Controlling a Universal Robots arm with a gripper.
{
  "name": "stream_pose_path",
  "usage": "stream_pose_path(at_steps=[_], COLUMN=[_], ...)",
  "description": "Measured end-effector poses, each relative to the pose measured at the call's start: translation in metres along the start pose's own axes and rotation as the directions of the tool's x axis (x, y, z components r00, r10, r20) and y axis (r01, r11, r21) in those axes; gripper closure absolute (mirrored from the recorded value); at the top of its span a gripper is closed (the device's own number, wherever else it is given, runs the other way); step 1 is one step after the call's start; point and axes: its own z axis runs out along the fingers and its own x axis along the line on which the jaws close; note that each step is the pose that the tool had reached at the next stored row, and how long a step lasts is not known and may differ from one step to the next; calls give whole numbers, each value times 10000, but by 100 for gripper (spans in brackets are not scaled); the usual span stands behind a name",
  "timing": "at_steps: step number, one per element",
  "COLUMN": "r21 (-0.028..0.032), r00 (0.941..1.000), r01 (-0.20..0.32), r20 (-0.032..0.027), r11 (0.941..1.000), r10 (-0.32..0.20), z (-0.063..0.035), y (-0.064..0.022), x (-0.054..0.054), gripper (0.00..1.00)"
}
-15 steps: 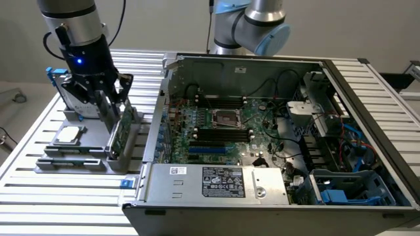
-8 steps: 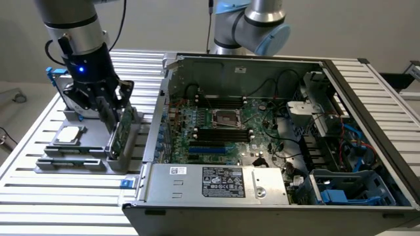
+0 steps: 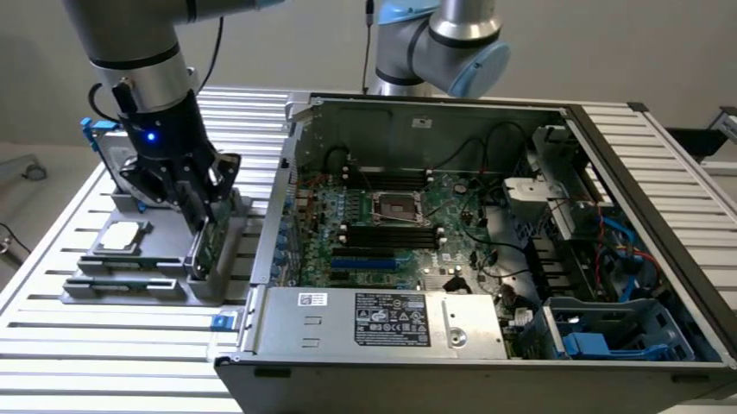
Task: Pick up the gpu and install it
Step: 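Pick up the gpu and move the gpu toward the slot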
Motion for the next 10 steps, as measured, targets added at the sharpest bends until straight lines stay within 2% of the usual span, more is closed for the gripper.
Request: stream_pose_path(at_steps=[5,10], r21=[3,4], r00=[9999,9997], r01=[-167,-253], r20=[-7,11], r11=[9999,9997], r10=[167,253], z=[85,114], y=[20,55], x=[0,-3], gripper=[64,64])
